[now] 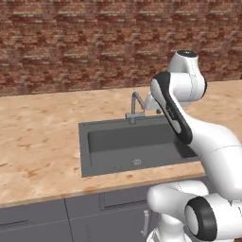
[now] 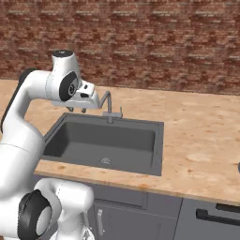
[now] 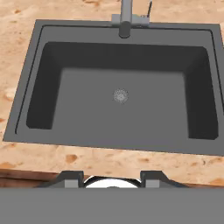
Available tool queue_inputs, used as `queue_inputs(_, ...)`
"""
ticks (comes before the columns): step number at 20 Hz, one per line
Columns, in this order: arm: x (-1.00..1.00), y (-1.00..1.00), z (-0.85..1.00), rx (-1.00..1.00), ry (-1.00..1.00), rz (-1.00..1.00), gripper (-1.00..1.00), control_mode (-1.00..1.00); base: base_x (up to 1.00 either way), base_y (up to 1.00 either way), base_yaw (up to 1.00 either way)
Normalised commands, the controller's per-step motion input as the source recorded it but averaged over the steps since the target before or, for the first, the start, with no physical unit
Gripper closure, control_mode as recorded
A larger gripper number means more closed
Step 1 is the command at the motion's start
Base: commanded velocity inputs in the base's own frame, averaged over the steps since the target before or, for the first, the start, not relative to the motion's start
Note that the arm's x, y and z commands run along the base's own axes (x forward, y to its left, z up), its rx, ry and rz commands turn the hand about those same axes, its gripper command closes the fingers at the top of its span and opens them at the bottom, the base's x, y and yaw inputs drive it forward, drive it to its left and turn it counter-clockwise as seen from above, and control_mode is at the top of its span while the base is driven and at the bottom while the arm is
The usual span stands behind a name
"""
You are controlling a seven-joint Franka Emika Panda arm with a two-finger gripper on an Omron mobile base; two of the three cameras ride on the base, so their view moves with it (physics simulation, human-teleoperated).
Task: Navigate to the toaster.
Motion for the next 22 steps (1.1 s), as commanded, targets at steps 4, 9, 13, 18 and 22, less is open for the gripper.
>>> queue_inputs(4,0.0,0.0,0.0,0.0,0.0,0.0,-1.0,1.0,-0.31,0.0,0.05)
queue_inputs(9,0.0,0.0,0.0,0.0,0.0,0.0,-1.0,1.0,-0.34,0.16,0.64)
queue_inputs(13,0.0,0.0,0.0,0.0,0.0,0.0,-1.0,1.0,-0.1,0.0,0.91)
queue_inputs(18,0.0,0.0,0.0,0.0,0.0,0.0,-1.0,1.0,-0.15,0.0,0.95)
queue_inputs(22,0.0,0.0,0.0,0.0,0.0,0.0,-1.0,1.0,-0.1,0.0,0.96)
